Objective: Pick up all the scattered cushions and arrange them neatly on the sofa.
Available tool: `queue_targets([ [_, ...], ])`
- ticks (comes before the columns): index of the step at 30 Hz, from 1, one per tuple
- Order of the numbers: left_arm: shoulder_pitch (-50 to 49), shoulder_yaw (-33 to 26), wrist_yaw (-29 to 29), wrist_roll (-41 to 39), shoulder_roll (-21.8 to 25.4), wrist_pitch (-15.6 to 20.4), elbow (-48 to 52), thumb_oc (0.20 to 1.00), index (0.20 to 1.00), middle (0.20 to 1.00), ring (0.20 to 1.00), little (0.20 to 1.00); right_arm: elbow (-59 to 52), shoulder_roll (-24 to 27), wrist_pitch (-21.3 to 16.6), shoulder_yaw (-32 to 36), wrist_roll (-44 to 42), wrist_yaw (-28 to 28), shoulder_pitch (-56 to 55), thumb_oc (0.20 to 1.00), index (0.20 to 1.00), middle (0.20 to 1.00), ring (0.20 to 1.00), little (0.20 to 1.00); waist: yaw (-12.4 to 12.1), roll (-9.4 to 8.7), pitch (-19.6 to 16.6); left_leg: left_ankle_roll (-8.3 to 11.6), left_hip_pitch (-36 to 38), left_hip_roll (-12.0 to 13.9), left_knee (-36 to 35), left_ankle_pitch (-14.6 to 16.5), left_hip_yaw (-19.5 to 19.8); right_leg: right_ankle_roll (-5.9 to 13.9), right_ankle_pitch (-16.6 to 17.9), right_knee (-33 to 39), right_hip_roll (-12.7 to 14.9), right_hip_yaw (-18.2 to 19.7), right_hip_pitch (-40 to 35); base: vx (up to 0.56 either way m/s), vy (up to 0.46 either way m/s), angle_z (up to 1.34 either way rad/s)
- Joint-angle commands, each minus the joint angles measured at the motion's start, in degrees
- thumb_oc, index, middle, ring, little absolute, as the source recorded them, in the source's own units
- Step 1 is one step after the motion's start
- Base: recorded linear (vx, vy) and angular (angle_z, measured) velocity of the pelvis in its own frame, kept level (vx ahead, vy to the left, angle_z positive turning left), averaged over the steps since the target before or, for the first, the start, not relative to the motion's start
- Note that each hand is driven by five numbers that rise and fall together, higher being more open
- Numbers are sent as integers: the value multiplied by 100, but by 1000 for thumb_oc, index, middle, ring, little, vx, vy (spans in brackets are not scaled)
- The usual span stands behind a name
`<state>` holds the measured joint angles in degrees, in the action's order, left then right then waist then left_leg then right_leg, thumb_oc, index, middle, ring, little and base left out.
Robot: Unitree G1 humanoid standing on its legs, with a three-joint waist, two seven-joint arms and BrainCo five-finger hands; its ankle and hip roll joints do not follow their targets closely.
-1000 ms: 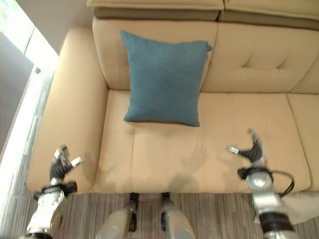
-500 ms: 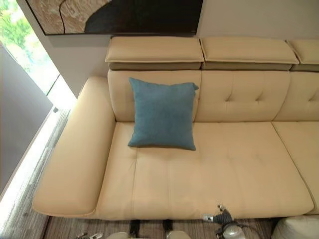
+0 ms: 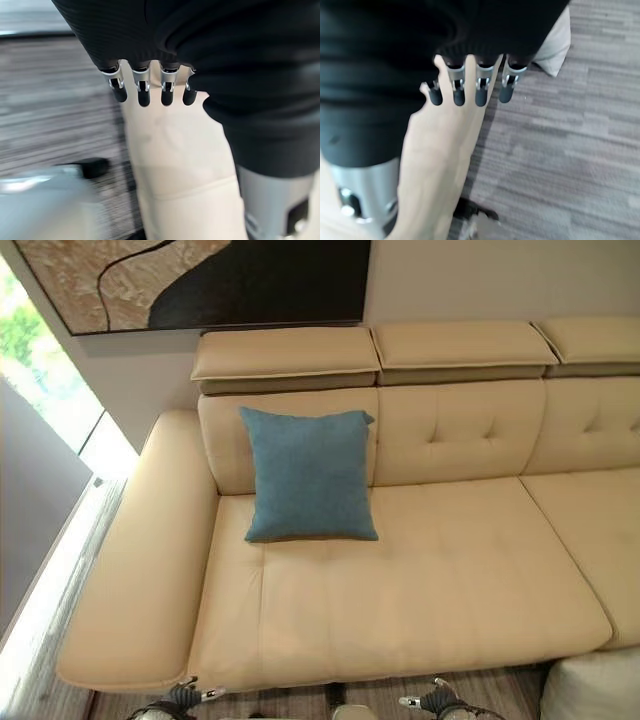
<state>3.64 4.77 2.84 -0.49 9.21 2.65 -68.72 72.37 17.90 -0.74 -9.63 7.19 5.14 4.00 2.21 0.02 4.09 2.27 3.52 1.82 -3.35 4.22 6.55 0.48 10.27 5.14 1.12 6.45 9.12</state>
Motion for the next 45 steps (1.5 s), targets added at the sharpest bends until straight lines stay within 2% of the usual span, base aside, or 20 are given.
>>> queue_targets([
  [1, 8, 188, 60, 214, 203, 0, 9, 1000, 1000, 1000, 1000, 1000, 146, 12, 48, -175, 156, 54, 163, 1000, 1000, 1000, 1000, 1000, -109, -228, 111, -187, 14, -269, 286, 211, 21, 394, 61, -252, 245, -151, -132, -168, 235, -62],
  [6, 186, 238, 135, 251, 255, -57, -426, 1000, 1000, 1000, 1000, 1000, 228, -108, 117, -378, 209, 63, 403, 1000, 1000, 1000, 1000, 1000, -167, -219, 377, -474, -155, -600, 217, 236, -84, 598, 469, -290, 359, -119, 436, -311, 240, -72],
  [7, 197, 239, 160, 249, 278, -72, -451, 1000, 1000, 1000, 1000, 1000, 251, -97, 109, -414, 221, 79, 426, 1000, 1000, 1000, 1000, 1000, -193, -197, 428, -485, -225, -578, 255, 189, -154, 592, 383, -433, 361, -244, 508, -457, 143, -82],
  [8, 156, 191, 147, 225, 303, -120, -479, 1000, 1000, 1000, 1000, 1000, 326, -54, 64, -422, 172, 84, 404, 1000, 1000, 1000, 1000, 1000, -329, -79, 446, -483, -383, -486, 270, 7, -394, 405, -205, -1181, 265, -693, 340, -393, 122, -76],
  [12, 96, 171, 137, 268, 338, -148, -569, 1000, 1000, 1000, 1000, 1000, 396, -82, 49, -361, 121, 85, 325, 1000, 1000, 1000, 1000, 1000, -431, -61, 288, -425, -400, -438, 142, -122, -565, 332, -585, -1324, 201, -869, -135, -165, 11, -83],
  [13, 81, 174, 139, 310, 354, -165, -589, 1000, 1000, 1000, 1000, 1000, 441, -114, 38, -371, 149, 83, 307, 1000, 1000, 1000, 1000, 1000, -556, -86, 134, -342, -514, -412, 74, -235, -738, 325, -729, -1193, 224, -1014, -550, -190, -113, -64],
  [15, 100, 189, 109, 326, 363, -150, -541, 1000, 1000, 1000, 1000, 1000, 401, -143, 34, -375, 147, 75, 302, 1000, 1000, 1000, 1000, 1000, -687, -177, 35, -271, -619, -444, 19, -322, -853, 327, -688, -867, 209, -1039, -819, -81, -97, -78],
  [19, 228, 291, 120, 324, 308, -120, -394, 1000, 1000, 1000, 1000, 1000, 261, -141, 37, -356, 45, 79, 276, 1000, 1000, 1000, 1000, 1000, -533, -247, 36, -238, -573, -471, -79, -328, -855, 288, -541, -169, 3, -699, -879, -47, -193, -19],
  [20, 370, 411, 109, 284, 209, -118, -397, 1000, 1000, 1000, 1000, 1000, 278, -184, 54, -173, -121, 140, 317, 1000, 1000, 1000, 1000, 1000, -401, -314, 171, -206, -812, -408, 560, -174, -879, 232, -510, -19, 18, -688, -932, -100, -130, 1],
  [21, 371, 411, 109, 283, 209, -118, -397, 1000, 1000, 1000, 1000, 1000, 278, -184, 54, -173, -121, 140, 318, 1000, 1000, 1000, 1000, 1000, -400, -314, 171, -206, -817, -407, 568, -171, -878, 232, -510, -19, 18, -690, -931, -121, -155, 25],
  [24, 438, 374, 124, 201, 161, -129, -374, 1000, 1000, 1000, 1000, 1000, 434, -190, 137, -119, -160, 179, 332, 1000, 1000, 1000, 1000, 1000, -473, -385, 275, -189, -1127, -530, 909, -213, -368, 187, -392, -65, 41, -505, -861, -71, -23, -24],
  [27, 497, 197, 94, 173, 42, -191, -379, 1000, 1000, 1000, 1000, 1000, 563, -211, 233, -140, -190, 146, 378, 1000, 1000, 1000, 1000, 1000, -674, -362, 297, -253, -1186, -1025, 893, -84, 949, 197, -262, -65, -48, 47, -714, -66, 65, -111],
  [31, 528, 219, 109, 199, -35, -217, -333, 1000, 1000, 1000, 1000, 1000, 518, -170, 258, -230, -196, 142, 464, 1000, 1000, 1000, 1000, 1000, -660, -275, 379, -348, -997, -1059, 557, -167, 1049, 278, -48, -80, -86, 365, -501, -77, 147, -160],
  [34, 599, 298, 153, 155, -8, -223, -223, 1000, 1000, 1000, 1000, 1000, 345, -208, 273, -268, -248, 117, 561, 1000, 1000, 1000, 1000, 1000, -598, -247, 514, -477, -957, -986, 264, -343, 781, 429, 150, -277, -179, 531, -29, -217, 198, -96],
  [35, 622, 297, 173, 129, 27, -223, -207, 1000, 1000, 1000, 1000, 1000, 319, -224, 271, -291, -241, 129, 603, 1000, 1000, 1000, 1000, 1000, -609, -245, 566, -485, -978, -953, 264, -369, 703, 463, 168, -401, -198, 469, 116, -123, 29, -149],
  [36, 654, 292, 210, 70, 60, -228, -209, 1000, 1000, 1000, 1000, 1000, 277, -215, 258, -330, -234, 140, 659, 1000, 1000, 1000, 1000, 1000, -683, -214, 610, -478, -1020, -853, 254, -403, 511, 473, 104, -515, -128, 113, 237, -173, 44, -132],
  [37, 643, 288, 218, 35, 84, -228, -228, 1000, 1000, 1000, 1000, 1000, 248, -181, 232, -389, -236, 148, 693, 1000, 1000, 1000, 1000, 1000, -756, -154, 610, -426, -1051, -715, 209, -449, 280, 400, -57, -597, 41, -573, 259, -138, 44, -107],
  [39, 428, 209, 162, 13, 139, -215, -373, 1000, 1000, 1000, 1000, 1000, 391, -110, 162, -481, -207, 106, 632, 1000, 1000, 1000, 1000, 1000, -854, -78, 475, -328, -857, -502, -59, -561, -109, 233, -441, -758, 154, -1386, -111, -70, 2, -201],
  [41, 322, 188, 127, 57, 172, -180, -514, 1000, 1000, 1000, 1000, 1000, 513, -81, 144, -491, -203, 92, 611, 1000, 1000, 1000, 1000, 1000, -1011, -86, 315, -245, -867, -410, -109, -637, -506, 284, -618, -688, 238, -1610, -702, -84, -83, -183],
  [45, 320, 136, 86, 42, 150, -163, -598, 1000, 1000, 1000, 1000, 1000, 528, -114, 135, -418, -235, 147, 619, 1000, 1000, 1000, 1000, 1000, -1031, -265, 258, -187, -820, -473, -92, -602, -604, 312, -439, -107, 157, -1321, -869, 10, -148, -56],
])
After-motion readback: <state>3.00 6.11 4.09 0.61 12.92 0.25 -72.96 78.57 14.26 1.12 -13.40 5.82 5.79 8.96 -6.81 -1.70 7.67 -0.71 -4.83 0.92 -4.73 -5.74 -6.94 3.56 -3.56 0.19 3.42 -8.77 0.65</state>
